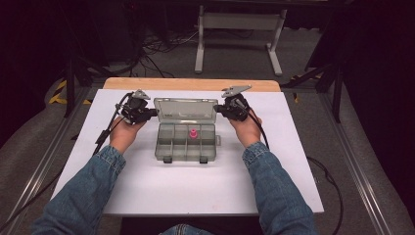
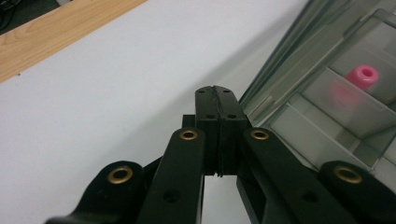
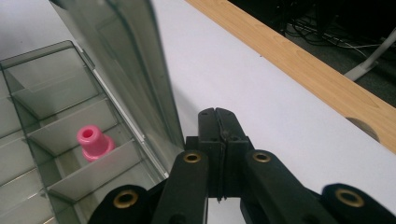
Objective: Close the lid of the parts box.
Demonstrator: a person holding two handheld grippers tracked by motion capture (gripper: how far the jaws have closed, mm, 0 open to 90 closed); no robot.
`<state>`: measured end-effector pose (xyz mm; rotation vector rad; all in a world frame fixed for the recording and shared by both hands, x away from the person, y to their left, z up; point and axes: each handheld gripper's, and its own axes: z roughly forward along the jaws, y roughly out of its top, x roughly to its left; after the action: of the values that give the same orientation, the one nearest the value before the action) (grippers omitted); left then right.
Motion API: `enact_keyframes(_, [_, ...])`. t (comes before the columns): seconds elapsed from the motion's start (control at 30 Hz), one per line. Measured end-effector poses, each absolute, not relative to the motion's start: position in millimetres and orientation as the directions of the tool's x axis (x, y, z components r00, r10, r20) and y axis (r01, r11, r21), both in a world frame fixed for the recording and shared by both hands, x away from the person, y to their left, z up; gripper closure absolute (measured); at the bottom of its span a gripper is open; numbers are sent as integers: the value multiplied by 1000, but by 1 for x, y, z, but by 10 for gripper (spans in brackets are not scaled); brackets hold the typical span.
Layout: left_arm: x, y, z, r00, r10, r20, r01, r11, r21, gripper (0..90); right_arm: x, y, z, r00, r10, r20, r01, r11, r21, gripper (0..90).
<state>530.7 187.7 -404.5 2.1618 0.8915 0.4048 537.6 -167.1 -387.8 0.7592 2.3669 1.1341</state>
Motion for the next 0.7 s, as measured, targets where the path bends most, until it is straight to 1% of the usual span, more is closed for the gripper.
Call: enact_keyframes(0.7, [518,191,-403,733,680,-9,459,-485,744,895,520,-171,-387,-800,589,-117,272,530,803,900])
